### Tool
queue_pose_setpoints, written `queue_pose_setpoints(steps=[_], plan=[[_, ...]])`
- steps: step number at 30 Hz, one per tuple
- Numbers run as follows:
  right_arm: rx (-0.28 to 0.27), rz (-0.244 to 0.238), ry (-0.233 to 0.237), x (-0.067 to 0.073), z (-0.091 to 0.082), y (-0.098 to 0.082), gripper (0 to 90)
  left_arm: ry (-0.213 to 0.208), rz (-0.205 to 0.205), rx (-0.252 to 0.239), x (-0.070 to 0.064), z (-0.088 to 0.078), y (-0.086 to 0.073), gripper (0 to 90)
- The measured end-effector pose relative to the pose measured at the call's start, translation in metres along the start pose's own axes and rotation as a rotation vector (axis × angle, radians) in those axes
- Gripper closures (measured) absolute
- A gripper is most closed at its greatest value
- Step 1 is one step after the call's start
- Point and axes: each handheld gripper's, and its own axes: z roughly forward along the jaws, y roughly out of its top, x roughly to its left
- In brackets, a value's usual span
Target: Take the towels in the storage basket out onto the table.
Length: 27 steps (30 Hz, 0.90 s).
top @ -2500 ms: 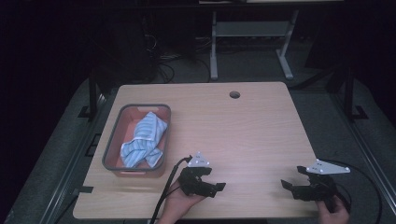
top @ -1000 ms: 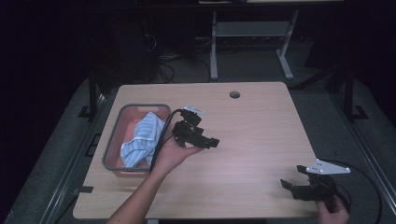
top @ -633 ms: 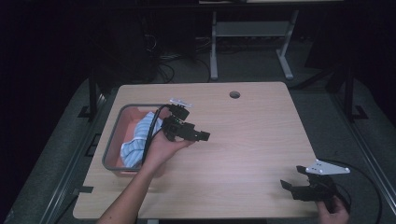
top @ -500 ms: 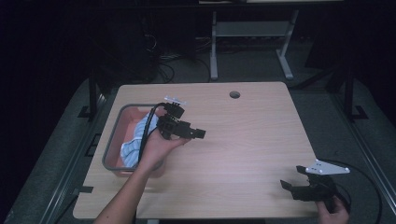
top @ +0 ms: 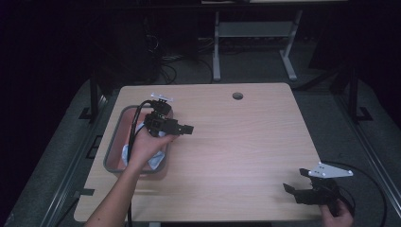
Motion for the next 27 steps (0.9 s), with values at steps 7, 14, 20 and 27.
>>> queue_pose_setpoints(steps=[7, 14, 20, 27], plan=[[-0.006, 0.003, 0.0, -0.001, -0.001, -0.001, 13.9, 0.041, -0.041, -0.011, 0.019, -0.012, -0.007, 21.7], [-0.006, -0.015, 0.003, 0.001, 0.0, 0.001, 13.9, 0.096, -0.083, -0.024, 0.04, -0.022, -0.018, 22.4], [-0.006, -0.013, 0.0, 0.002, -0.001, 0.001, 13.9, 0.145, -0.13, -0.016, 0.058, -0.028, -0.028, 22.2], [-0.002, -0.026, 0.002, 0.004, 0.0, 0.002, 13.9, 0.216, -0.168, -0.005, 0.073, -0.029, -0.035, 22.4]])
